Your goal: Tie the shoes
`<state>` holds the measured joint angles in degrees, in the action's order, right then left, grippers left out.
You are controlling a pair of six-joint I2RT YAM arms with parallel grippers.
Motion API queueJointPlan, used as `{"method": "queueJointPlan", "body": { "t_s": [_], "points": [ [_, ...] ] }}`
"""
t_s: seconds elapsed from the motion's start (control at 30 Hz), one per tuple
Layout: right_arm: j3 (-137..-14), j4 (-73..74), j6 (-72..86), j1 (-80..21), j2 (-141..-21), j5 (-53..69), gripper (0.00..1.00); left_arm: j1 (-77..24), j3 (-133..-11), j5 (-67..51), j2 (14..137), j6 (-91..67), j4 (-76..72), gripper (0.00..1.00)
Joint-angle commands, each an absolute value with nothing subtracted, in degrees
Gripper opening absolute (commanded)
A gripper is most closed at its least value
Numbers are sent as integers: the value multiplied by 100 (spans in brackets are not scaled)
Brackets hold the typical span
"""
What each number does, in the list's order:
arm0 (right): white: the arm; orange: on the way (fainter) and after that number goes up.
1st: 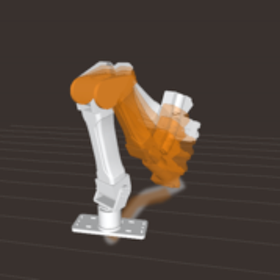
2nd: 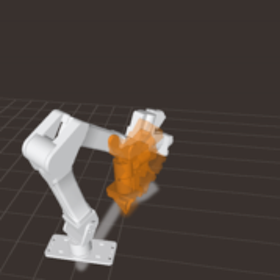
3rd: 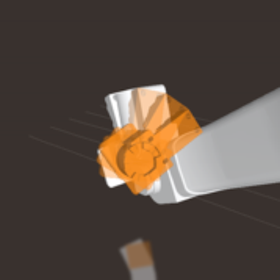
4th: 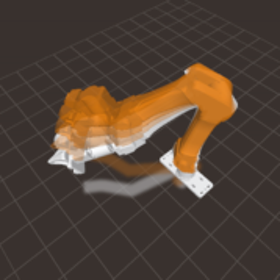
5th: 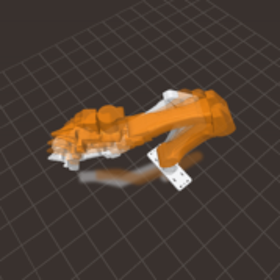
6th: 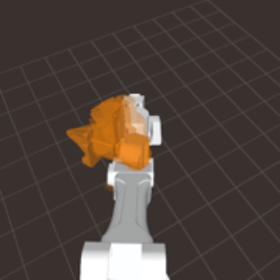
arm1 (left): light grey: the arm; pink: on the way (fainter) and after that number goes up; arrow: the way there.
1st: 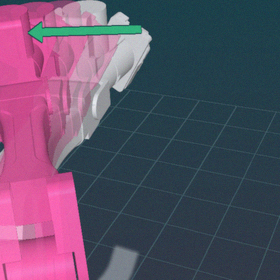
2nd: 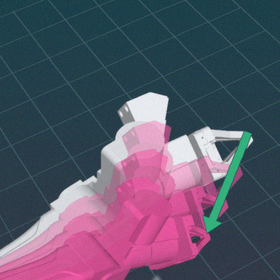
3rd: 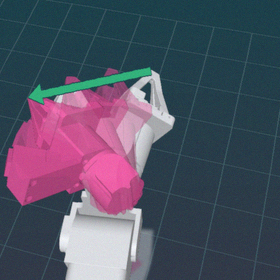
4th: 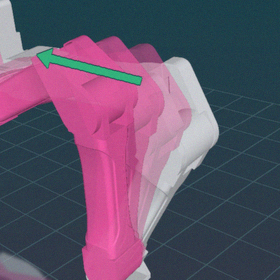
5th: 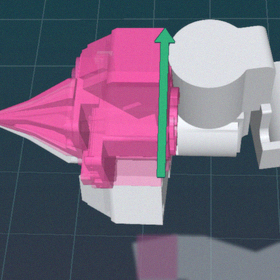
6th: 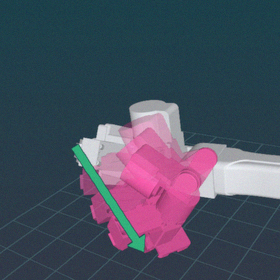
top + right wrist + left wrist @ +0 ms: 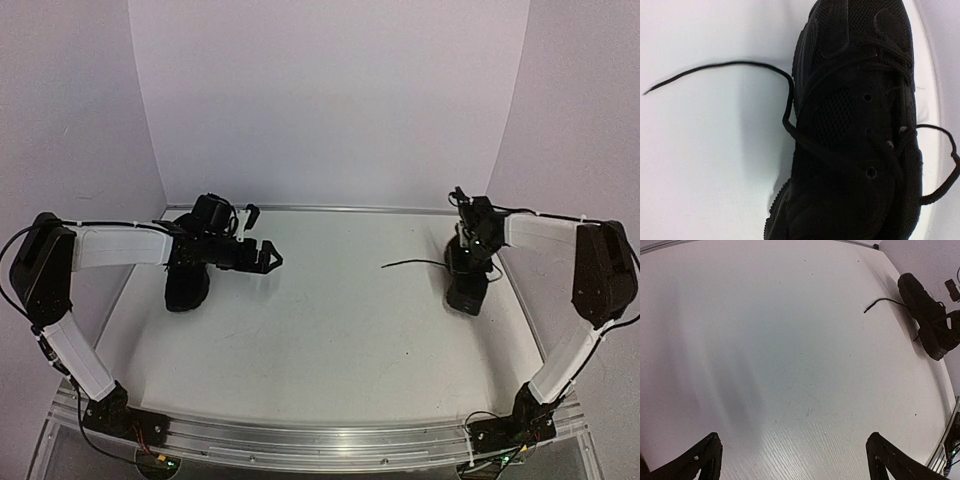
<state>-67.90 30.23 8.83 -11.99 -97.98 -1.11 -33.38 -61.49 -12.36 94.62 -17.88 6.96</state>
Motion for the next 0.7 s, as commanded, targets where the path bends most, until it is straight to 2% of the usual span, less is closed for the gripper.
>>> {"method": "queueJointPlan", "body": {
  "t_s": [0.0,0.17,0.27,0.33,0.37,0.43,0.47,0.5,0.57,0.6,0.67],
  "points": [
    [-8204,2754,271,-2809,-10093,833,0,-3046,-6319,-923,9010,-1947,988,100],
    [-9473,3548,-832,-4386,-10724,903,0,-1993,-5947,-1414,8367,-2495,936,100],
    [-9254,3773,-1252,-4746,-10529,731,4,-1913,-6092,-858,8081,-2297,1488,100],
    [-8809,3732,-1451,-4747,-10195,335,11,-1900,-6133,-632,7976,-2253,1736,100],
    [-8595,3661,-1559,-4750,-10053,25,21,-1899,-6110,-583,7926,-2263,1790,100],
    [-8333,3553,-1674,-4744,-9927,-757,60,-1899,-6003,-682,7877,-2288,1732,100],
    [-8306,3516,-1624,-4723,-9947,-1278,71,-1900,-5932,-788,7893,-2308,1665,100],
    [-8303,3497,-1538,-4686,-9976,-1628,78,-1900,-5876,-941,7932,-2310,1593,100],
    [-8319,3488,-1269,-4609,-9965,-1724,84,-1901,-5809,-1303,8058,-2275,1438,100],
    [-8281,3468,-1120,-4594,-9887,-1529,90,-1910,-5769,-1489,8115,-2225,1378,100],
    [-8118,3456,-673,-4537,-9563,-819,93,-1951,-5716,-1883,8191,-2067,1254,100]
  ]
}}
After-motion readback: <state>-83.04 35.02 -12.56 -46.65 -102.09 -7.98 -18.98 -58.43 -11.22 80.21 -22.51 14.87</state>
